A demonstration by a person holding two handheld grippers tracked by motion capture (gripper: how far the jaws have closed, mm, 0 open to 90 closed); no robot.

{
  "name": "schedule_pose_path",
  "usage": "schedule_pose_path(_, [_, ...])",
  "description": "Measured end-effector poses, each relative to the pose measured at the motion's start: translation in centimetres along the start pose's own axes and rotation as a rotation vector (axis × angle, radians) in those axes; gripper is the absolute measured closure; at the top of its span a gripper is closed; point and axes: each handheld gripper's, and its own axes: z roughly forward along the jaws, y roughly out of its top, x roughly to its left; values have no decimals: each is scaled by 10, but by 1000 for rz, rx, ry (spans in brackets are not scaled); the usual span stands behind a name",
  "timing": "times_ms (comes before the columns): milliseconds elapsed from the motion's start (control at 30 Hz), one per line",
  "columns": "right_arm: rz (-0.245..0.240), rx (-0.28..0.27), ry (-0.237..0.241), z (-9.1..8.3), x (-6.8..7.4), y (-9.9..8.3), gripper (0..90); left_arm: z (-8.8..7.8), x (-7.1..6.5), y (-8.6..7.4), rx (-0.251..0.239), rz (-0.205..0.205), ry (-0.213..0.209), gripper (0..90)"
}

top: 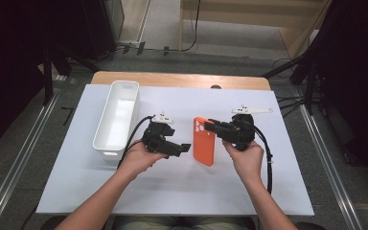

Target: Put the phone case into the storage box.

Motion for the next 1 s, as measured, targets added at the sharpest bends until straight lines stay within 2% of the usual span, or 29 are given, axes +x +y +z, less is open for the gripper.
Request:
schedule_pose_path(267, [-18,-15,-5,2,8,-3,749,-3,-1,1,-38,7,-7,131])
schedule_pose_path(433, [-19,-12,-14,4,12,-4,749,-4,-4,2,-36,27,1,130])
schedule_pose_path(633, [-16,-27,-21,6,17,-6,749,-7,-6,5,-51,37,-24,17])
schedule_pose_path(733, [-23,-36,-27,7,19,-7,749,-7,-7,6,-52,27,-30,8])
schedule_pose_path(1000, [-21,-53,-29,8,24,-7,749,-10,-13,11,-67,37,-4,8])
